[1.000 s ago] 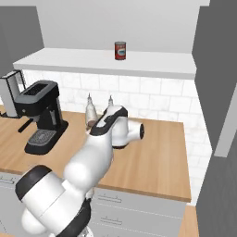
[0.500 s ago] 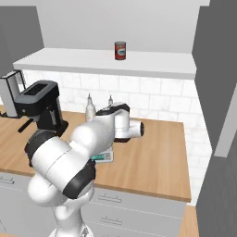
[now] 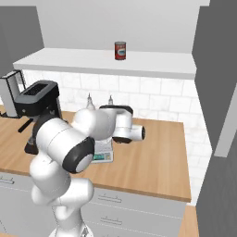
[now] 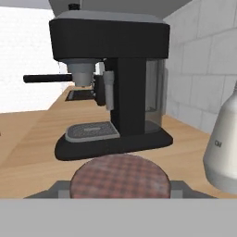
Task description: Pick the jam and place it on the digital scale for weighing, and close the cabinet.
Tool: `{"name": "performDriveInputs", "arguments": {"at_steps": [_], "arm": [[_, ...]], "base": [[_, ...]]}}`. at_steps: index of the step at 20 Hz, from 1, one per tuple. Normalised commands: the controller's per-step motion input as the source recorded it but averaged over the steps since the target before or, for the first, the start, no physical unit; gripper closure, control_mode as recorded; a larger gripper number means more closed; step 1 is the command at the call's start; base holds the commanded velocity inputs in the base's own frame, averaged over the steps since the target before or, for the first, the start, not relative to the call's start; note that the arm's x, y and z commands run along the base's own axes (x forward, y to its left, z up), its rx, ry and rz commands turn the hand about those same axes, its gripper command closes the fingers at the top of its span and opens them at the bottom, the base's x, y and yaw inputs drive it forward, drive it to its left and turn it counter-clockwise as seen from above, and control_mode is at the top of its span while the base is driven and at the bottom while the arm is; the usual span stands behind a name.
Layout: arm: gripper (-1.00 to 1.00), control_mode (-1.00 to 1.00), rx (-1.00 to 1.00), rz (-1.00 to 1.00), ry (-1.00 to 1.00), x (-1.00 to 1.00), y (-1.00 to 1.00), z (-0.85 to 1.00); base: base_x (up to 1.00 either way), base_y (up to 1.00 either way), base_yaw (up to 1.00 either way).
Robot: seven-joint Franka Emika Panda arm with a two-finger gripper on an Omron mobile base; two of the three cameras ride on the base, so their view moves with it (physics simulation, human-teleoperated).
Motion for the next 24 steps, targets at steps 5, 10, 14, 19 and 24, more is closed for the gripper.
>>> {"name": "performDriveInputs", "arguments": {"at_steps": [5,10,14,19,24], "arm": [[1.0,-1.0,0.0,0.0,0.0,0.17,0.0,-0.21],[1.0,-1.0,-0.01,0.0,0.0,0.15,0.0,-0.28],[1.0,-1.0,-0.01,0.0,0.0,0.07,0.0,-0.28],[-1.0,-1.0,0.0,0.0,0.0,-0.09,0.0,-0.15],[-1.0,-1.0,0.0,0.0,0.0,-0.06,0.0,-0.11]], "base": [[0.0,0.0,0.0],[0.0,0.0,0.0],[0.0,0.0,0.0],[0.0,0.0,0.0],[0.0,0.0,0.0]]}}
